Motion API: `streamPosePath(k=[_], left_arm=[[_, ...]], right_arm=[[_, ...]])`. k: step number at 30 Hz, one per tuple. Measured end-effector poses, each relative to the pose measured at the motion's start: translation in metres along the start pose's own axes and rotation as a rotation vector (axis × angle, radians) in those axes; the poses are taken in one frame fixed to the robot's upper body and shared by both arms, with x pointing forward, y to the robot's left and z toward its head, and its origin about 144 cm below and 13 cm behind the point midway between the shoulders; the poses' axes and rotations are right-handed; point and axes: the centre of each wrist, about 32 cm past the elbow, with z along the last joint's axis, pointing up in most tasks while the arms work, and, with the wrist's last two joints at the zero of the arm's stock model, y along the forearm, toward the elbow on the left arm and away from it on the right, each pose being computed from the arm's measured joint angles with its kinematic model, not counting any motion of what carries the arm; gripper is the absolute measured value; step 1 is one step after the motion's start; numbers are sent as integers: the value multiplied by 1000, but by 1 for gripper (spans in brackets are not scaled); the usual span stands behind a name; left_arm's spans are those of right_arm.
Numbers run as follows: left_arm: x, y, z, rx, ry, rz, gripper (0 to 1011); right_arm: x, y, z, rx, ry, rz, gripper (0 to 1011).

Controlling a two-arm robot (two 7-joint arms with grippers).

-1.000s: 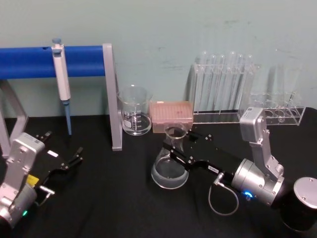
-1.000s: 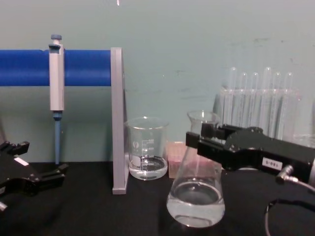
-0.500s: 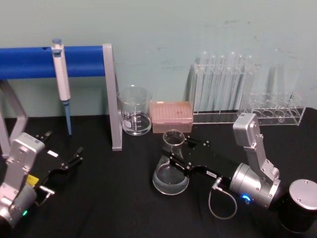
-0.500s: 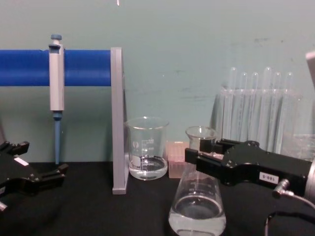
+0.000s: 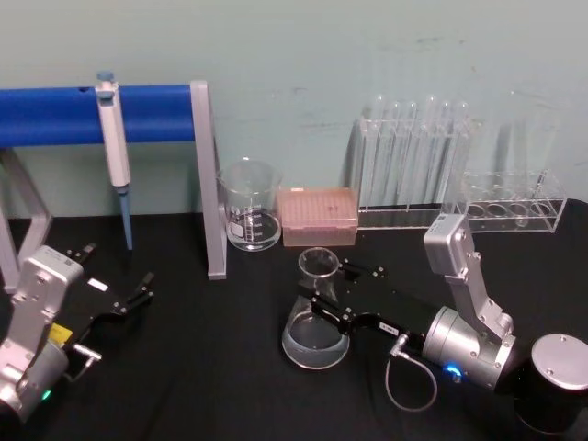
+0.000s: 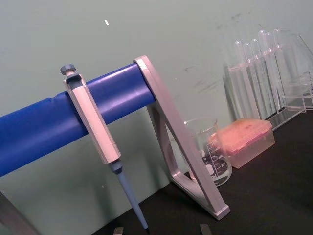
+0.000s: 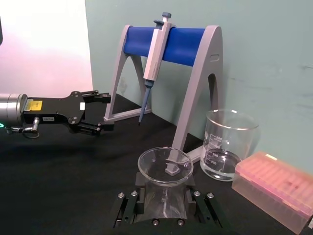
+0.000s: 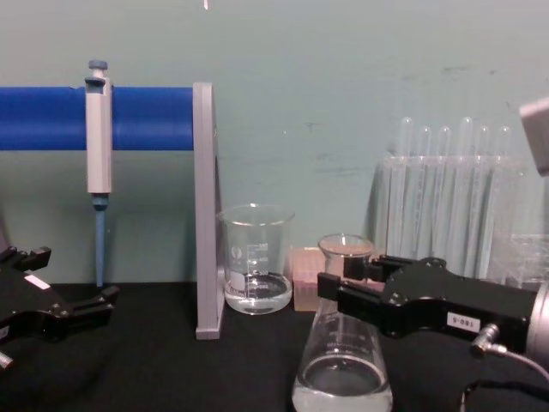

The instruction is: Grasp the erlenmeyer flask with one hand, shake it three times, then place it back.

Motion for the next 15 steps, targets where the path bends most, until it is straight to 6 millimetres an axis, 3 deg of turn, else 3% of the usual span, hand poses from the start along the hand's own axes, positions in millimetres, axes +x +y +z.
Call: streamPosePath(k=[15], left_arm=[[0, 0, 0, 0, 0, 0, 1001]], right_arm=[[0, 0, 0, -9, 4, 5, 450]])
